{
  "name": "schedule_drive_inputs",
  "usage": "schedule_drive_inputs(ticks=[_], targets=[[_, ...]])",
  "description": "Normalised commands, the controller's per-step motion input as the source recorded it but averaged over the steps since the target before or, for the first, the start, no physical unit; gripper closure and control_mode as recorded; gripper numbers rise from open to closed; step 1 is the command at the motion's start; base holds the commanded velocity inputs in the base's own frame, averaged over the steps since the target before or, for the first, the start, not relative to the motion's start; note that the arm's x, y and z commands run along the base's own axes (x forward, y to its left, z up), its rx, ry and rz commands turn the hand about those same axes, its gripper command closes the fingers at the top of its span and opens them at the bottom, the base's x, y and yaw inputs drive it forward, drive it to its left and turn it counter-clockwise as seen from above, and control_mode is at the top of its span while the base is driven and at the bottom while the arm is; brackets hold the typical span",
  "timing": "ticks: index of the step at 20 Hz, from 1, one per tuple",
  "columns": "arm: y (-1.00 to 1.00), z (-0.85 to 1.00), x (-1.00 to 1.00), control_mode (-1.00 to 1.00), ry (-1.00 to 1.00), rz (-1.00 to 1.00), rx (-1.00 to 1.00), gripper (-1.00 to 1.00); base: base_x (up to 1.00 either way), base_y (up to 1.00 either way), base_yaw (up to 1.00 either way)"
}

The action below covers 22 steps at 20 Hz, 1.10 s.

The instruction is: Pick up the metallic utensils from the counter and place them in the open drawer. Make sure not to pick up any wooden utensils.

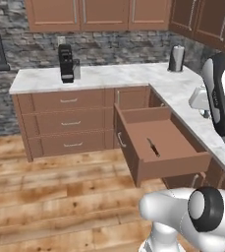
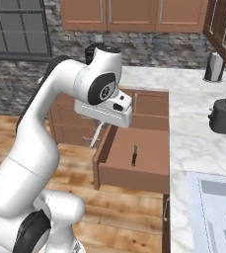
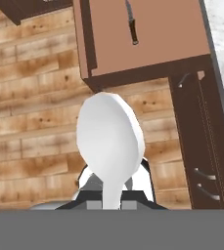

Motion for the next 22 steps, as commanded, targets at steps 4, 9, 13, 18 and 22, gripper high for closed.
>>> schedule_drive_inputs(ticks=[4,9,13,18,22], targets=[[0.0,0.0,0.0,1.0,0.0,0.0,0.0,1.0,0.6,-0.15,0.0],[0.0,0.0,0.0,1.0,0.0,0.0,0.0,1.0,0.25,-0.31,0.0],[0.0,0.0,0.0,1.0,0.0,0.0,0.0,1.0,0.07,-0.49,0.01],[0.0,0.0,0.0,1.0,0.0,0.0,0.0,1.0,0.0,-0.48,0.03],[0.0,0.0,0.05,-1.0,0.03,0.0,0.0,1.0,0.01,-0.21,0.01]])
